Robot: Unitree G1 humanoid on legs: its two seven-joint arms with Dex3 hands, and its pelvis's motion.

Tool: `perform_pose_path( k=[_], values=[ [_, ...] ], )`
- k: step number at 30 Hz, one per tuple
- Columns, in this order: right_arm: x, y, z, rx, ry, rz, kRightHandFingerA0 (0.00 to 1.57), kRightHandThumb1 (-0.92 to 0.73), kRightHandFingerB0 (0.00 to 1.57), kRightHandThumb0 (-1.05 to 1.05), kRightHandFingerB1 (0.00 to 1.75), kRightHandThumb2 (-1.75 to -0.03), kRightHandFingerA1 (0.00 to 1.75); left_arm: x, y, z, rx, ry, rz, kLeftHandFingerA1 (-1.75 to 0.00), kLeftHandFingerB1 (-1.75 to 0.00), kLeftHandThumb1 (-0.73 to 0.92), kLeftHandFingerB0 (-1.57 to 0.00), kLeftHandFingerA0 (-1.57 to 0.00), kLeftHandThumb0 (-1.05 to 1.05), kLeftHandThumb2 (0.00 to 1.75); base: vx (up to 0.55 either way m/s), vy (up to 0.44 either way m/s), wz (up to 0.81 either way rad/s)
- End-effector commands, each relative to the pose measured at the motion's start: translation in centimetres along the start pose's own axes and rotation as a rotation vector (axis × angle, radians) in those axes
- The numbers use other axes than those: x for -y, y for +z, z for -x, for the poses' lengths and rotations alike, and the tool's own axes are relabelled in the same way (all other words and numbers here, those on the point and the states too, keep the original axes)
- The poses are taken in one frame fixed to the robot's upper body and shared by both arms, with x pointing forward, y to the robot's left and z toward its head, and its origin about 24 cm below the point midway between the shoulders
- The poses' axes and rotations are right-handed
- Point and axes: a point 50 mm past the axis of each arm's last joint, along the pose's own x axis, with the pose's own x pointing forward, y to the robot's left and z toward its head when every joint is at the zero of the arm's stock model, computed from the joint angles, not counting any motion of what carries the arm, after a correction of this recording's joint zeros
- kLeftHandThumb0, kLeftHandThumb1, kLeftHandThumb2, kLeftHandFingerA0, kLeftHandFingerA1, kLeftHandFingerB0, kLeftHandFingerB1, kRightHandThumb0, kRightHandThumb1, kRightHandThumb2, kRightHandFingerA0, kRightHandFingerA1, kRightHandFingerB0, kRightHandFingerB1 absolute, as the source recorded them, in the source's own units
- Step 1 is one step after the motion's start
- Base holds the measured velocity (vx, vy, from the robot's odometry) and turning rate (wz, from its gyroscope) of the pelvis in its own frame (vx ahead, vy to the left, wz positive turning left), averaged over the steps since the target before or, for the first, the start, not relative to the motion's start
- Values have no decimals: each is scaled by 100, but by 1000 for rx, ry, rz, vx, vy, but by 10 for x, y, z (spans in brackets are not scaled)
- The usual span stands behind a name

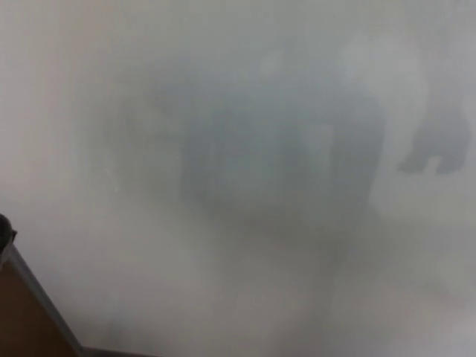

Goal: A magnetic marker holder is on the left hand side of the white board, the robot put the index and middle finger into the opening of the container and pull off the magnetic holder and hand it to a human on the left hand side.

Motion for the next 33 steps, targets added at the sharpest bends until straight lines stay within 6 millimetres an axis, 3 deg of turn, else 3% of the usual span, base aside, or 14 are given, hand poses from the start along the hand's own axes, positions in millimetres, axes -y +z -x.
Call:
perform_pose_path(
  k=[1,9,16,18,19,21,22,23,28,31,32,33],
  values=[
    [3,6,1,5,-7,5,53,-79,40,-60,35,-65,44,0,3,0,-7,-23,-40,-37,-41,53,-57,-51,-42,56,0,0,0],
    [1,5,1,2,-7,7,53,-80,41,-60,35,-64,46,-5,-5,11,-34,55,14,-38,-41,48,-61,-53,-37,54,0,0,0],
    [3,4,1,-8,-8,1,56,-77,42,-61,35,-64,44,-25,-35,46,-86,221,125,-40,-42,52,-64,-47,-33,55,0,0,0],
    [4,1,1,-15,-13,-2,55,-77,41,-61,35,-64,44,-34,-47,64,-120,269,146,-40,-42,51,-62,-45,-34,55,0,0,0],
    [4,1,2,-14,-12,-2,55,-78,42,-61,36,-64,44,-38,-54,71,-135,311,165,-50,-51,39,-59,-43,-39,69,0,0,0],
    [5,0,3,-14,-11,-2,55,-78,42,-61,36,-64,44,-44,-64,83,-160,372,194,-50,-51,39,-59,-43,-39,69,0,0,0],
    [5,-1,3,-16,-11,0,53,-78,41,-61,36,-64,44,-49,-74,95,-178,448,217,-42,-42,49,-68,-53,-27,55,0,0,0],
    [5,-1,3,-17,-11,1,53,-78,41,-61,36,-64,44,-50,-77,99,-184,469,224,-42,-42,49,-68,-53,-27,55,0,0,0],
    [4,-4,2,-19,-23,7,52,-81,41,-60,35,-65,44,-71,-115,153,-293,771,308,-40,-40,61,-63,-49,-18,58,0,0,0],
    [7,-5,1,-30,-43,12,56,-80,45,-60,36,-64,45,-75,-125,165,-366,892,268,-40,-41,60,-63,-52,-19,58,0,0,0],
    [8,-7,0,-41,-53,18,55,-79,46,-60,36,-64,45,-78,-131,171,-424,971,219,-44,-41,50,-55,-41,-19,60,0,0,0],
    [10,-9,0,-53,-61,26,55,-79,46,-60,36,-64,45,-82,-138,178,-486,1046,163,-44,-41,50,-55,-41,-19,60,0,0,0]
  ],
)
